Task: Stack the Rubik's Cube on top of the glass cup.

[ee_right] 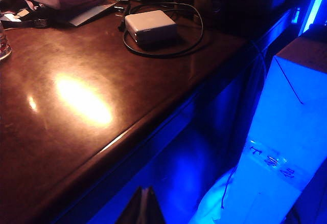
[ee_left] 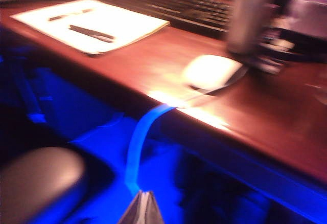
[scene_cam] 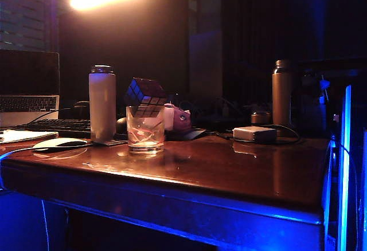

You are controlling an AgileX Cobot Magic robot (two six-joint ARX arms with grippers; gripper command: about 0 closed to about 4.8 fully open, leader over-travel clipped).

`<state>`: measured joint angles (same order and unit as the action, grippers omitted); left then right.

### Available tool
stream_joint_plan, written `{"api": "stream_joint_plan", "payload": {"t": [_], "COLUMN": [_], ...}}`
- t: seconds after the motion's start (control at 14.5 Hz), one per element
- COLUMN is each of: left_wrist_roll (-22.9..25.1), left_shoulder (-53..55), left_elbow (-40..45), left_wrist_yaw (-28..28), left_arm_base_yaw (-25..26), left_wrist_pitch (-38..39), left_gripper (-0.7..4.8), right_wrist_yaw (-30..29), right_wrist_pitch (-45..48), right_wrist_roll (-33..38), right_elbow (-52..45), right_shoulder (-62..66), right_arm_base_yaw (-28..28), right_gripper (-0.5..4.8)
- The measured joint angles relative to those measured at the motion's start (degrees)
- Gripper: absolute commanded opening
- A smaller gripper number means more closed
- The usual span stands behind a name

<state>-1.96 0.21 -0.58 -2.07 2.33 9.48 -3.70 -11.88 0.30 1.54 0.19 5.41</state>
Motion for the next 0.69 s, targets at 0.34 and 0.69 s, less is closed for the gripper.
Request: {"api": "stream_joint_plan", "payload": {"t": [0.34,0.69], "left_wrist_roll": [1.29,1.29], "left_shoulder": [0.00,0.00], "left_elbow": [0.00,0.00], "left_wrist_yaw": [3.04,3.08], "left_arm_base_yaw": [0.00,0.04], "left_wrist_pitch": [0.07,0.07], "left_gripper": [-0.01,-0.01], "right_wrist_yaw": [0.00,0.00], "right_wrist_pitch": [0.00,0.00], "right_wrist_roll": [0.00,0.00], "right_elbow": [0.00,0.00], "right_shoulder": [0.00,0.00], "right_arm_base_yaw": [0.00,0.00], "right_gripper": [-0.01,-0.01]}}
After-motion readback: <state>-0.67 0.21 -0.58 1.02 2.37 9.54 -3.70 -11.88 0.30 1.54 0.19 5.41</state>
